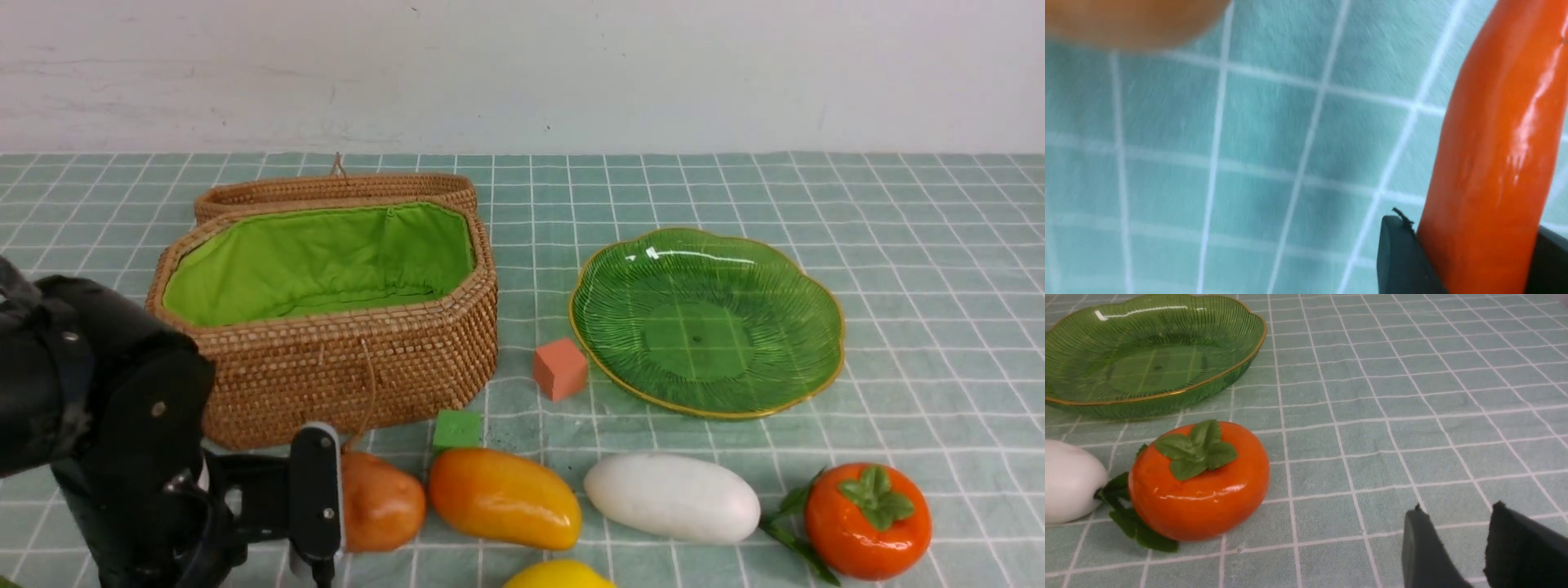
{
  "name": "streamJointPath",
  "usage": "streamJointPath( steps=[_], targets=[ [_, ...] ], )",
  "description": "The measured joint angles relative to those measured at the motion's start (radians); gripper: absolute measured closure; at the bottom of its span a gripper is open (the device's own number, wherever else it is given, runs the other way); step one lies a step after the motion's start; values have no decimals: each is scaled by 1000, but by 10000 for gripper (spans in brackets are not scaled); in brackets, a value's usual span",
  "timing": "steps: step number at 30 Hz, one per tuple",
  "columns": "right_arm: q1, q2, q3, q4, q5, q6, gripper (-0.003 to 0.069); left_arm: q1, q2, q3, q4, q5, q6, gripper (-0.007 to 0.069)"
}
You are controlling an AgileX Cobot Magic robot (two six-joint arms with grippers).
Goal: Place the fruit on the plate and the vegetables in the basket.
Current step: Use the left arm to grab a carrot and put it into the left basket
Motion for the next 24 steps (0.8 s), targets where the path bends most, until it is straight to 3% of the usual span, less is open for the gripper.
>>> streamJointPath(
  steps=[4,8,11,12,18,24],
  targets=[
    [0,0,0,0,0,0,417,25,-48,-150,-19,66,-39,332],
    [0,0,0,0,0,0,417,166,5,-428,-124,88,21,332],
    [0,0,0,0,0,0,417,236,65,-550,-172,39,64,332],
    [0,0,0,0,0,0,417,272,126,-628,-200,-55,89,332],
    [0,0,0,0,0,0,417,282,302,-691,-247,-358,129,332],
    [0,0,0,0,0,0,417,280,407,-665,-250,-380,128,332]
  ],
)
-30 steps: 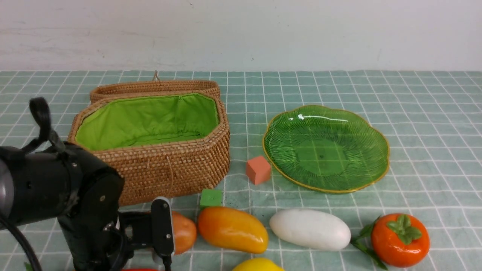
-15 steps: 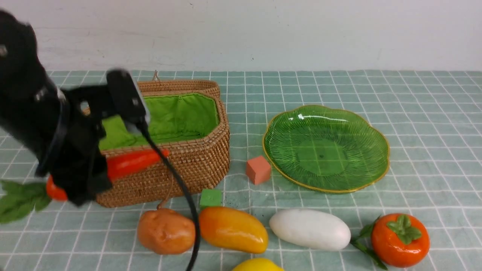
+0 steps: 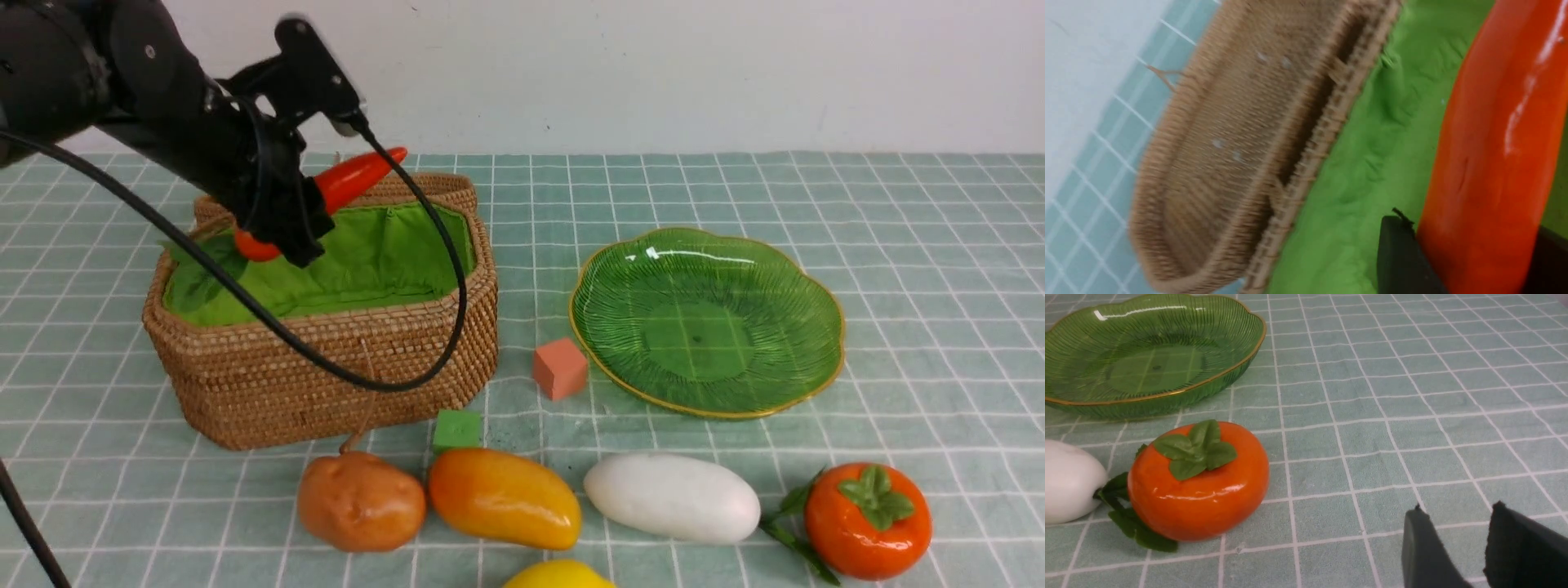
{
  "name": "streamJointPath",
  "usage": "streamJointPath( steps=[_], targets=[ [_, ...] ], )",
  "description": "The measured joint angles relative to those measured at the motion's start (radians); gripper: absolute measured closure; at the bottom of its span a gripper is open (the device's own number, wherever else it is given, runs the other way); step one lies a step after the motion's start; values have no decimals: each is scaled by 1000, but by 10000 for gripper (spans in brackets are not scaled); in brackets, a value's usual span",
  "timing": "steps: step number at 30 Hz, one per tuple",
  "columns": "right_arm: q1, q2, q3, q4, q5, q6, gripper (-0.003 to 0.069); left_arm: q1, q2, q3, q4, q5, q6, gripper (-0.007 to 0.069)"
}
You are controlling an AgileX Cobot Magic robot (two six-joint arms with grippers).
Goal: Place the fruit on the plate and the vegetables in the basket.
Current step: Use the left arm to grab a carrot and put it into the left basket, then grab a potato with your left arm and place it in the basket on the left
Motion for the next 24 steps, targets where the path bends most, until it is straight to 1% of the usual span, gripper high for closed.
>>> streamJointPath(
  steps=[2,3,4,5,7,9,10,13,15,16,17,19,20,21,22,24],
  targets=[
    [0,0,0,0,0,0,417,0,3,14,0,-9,0,312],
    [0,0,0,0,0,0,417,0,3,27,0,-19,-1,267],
    [0,0,0,0,0,0,417,0,-4,33,0,-21,-5,197],
    [0,0,0,0,0,0,417,0,-8,34,0,-19,-7,174],
    [0,0,0,0,0,0,417,6,-31,36,0,-6,-29,67],
    [0,0,0,0,0,0,417,17,-76,37,-4,48,-62,-15],
    [0,0,0,0,0,0,417,20,-101,37,-4,84,-71,-30],
    [0,0,0,0,0,0,417,22,-184,53,-7,209,-50,-41],
    [0,0,0,0,0,0,417,0,-253,102,-16,297,26,-31],
    [0,0,0,0,0,0,417,-4,-260,117,-18,310,47,-29],
    [0,0,0,0,0,0,417,-34,-307,183,-18,337,126,-13],
    [0,0,0,0,0,0,417,-88,-360,301,-18,316,205,19],
    [0,0,0,0,0,0,417,-132,-380,389,-18,269,223,42],
    [0,0,0,0,0,0,417,-152,-383,449,-15,232,225,50],
    [0,0,0,0,0,0,417,-179,-383,515,2,159,225,57],
    [0,0,0,0,0,0,417,-210,-379,587,27,74,224,59]
  ],
)
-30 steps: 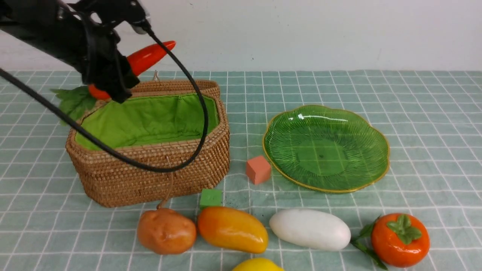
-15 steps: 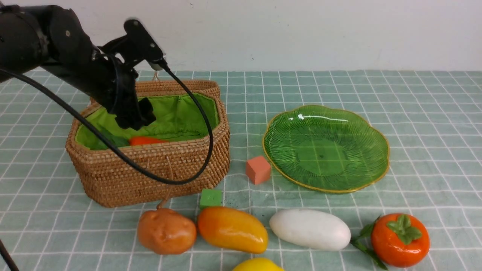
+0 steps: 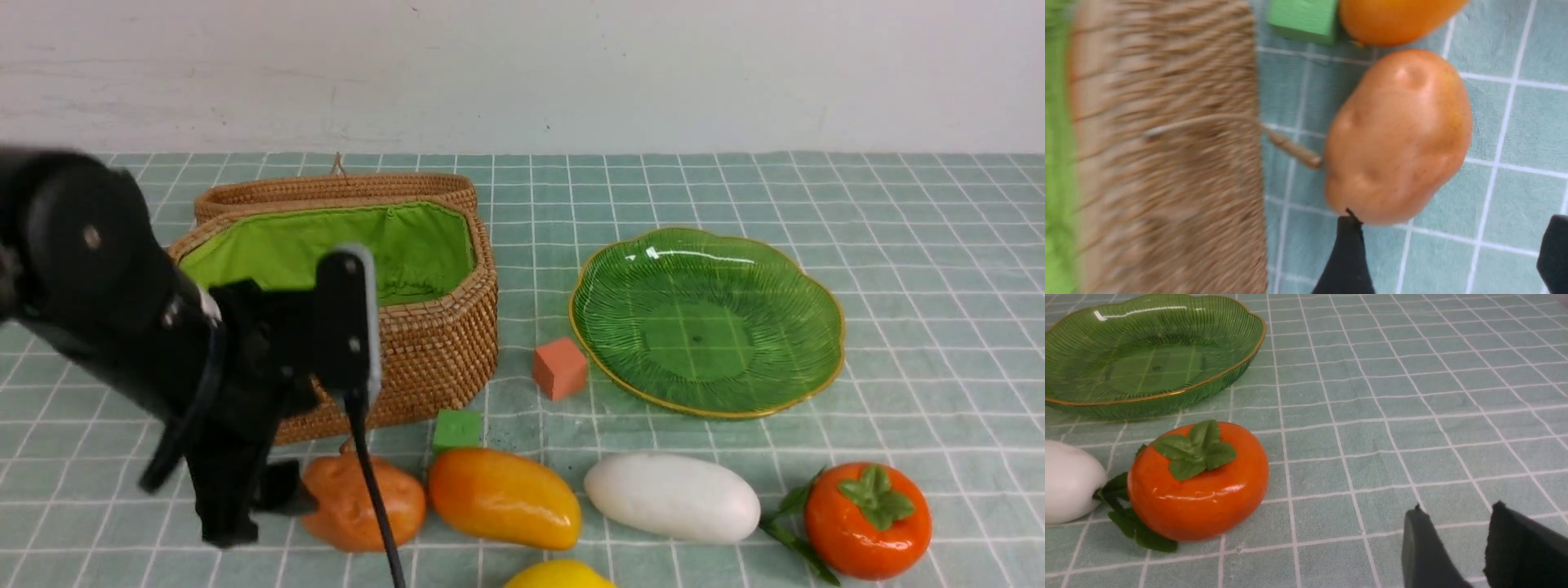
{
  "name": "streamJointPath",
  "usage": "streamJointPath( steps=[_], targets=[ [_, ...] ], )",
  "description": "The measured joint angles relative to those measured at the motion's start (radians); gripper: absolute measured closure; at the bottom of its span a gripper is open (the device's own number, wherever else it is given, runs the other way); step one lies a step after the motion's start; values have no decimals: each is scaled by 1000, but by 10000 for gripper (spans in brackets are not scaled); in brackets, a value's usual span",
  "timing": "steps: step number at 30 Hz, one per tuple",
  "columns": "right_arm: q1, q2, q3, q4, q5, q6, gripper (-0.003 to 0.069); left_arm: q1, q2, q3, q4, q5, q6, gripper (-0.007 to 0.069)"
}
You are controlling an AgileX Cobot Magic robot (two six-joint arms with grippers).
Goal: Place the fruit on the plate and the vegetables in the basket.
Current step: Grab a potato with your left arm and place it in the basket on the left
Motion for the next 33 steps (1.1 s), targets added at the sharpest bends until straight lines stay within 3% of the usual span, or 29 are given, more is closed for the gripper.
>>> streamJointPath(
  steps=[5,18,28,33],
  targets=[
    [0,0,0,0,0,0,417,-53,11,66,52,-133,-31,28],
    [0,0,0,0,0,0,417,-53,197,63,80,-296,-42,20],
    [0,0,0,0,0,0,417,-53,202,55,80,-284,-42,57],
    [0,0,0,0,0,0,417,-53,150,64,75,-184,-64,57]
  ],
)
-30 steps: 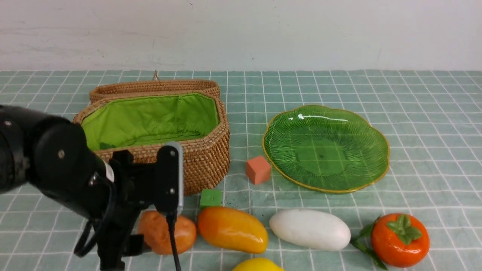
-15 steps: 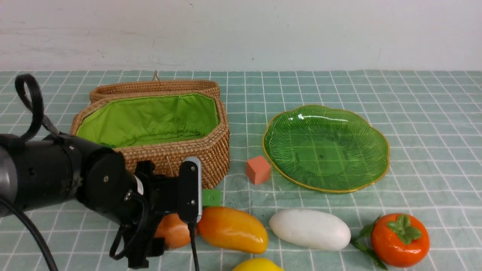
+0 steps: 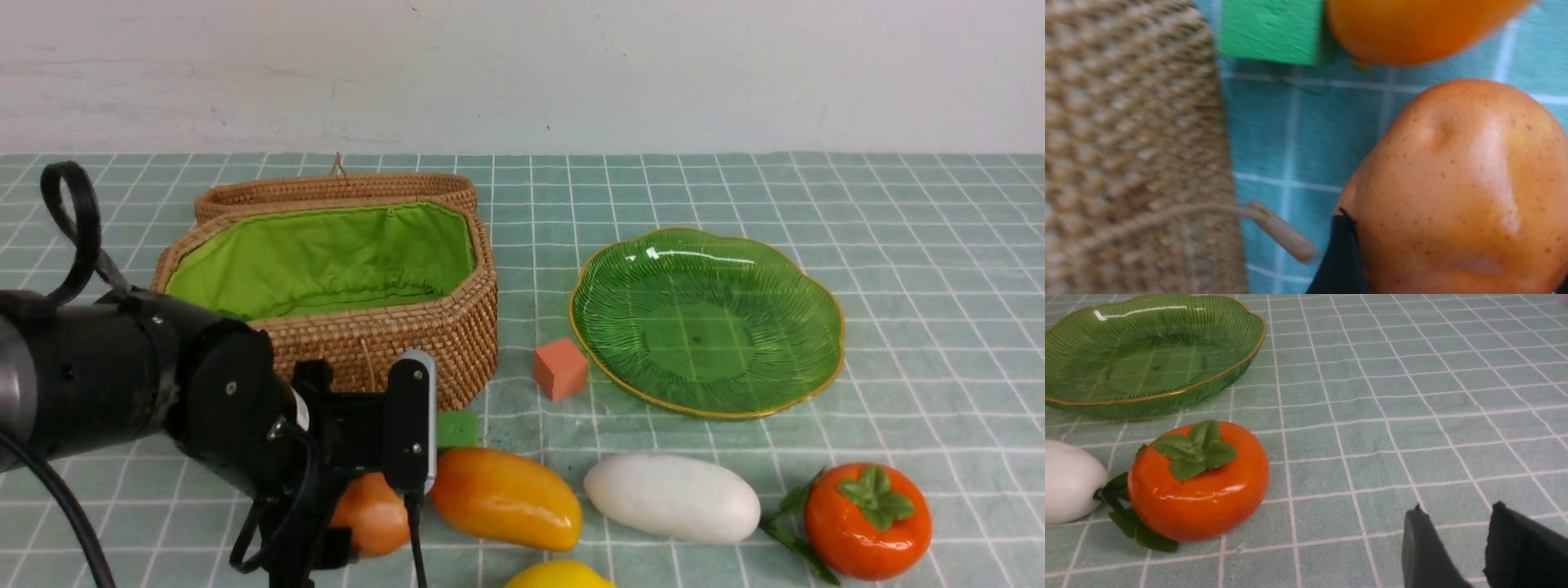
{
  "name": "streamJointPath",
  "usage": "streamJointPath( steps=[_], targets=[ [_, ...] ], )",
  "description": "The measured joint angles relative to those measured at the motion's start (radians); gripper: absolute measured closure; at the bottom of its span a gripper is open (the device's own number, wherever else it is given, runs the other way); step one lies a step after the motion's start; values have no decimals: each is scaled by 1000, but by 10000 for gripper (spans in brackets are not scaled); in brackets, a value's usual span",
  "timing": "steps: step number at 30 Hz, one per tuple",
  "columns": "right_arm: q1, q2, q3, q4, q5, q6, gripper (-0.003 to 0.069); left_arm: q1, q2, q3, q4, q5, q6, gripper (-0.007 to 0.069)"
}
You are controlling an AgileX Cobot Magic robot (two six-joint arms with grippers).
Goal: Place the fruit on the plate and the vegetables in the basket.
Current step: Grab a potato with your left arm and place it in the basket on the left
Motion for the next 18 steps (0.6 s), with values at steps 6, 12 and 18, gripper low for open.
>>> streamJointPath(
  steps=[6,12,18],
  targets=[
    [0,0,0,0,0,0,417,0,-127,-10,-5,79,-75,57],
    [0,0,0,0,0,0,417,64,-206,-229,-22,283,-218,57],
    [0,0,0,0,0,0,417,216,-150,-460,-50,225,-261,57]
  ],
)
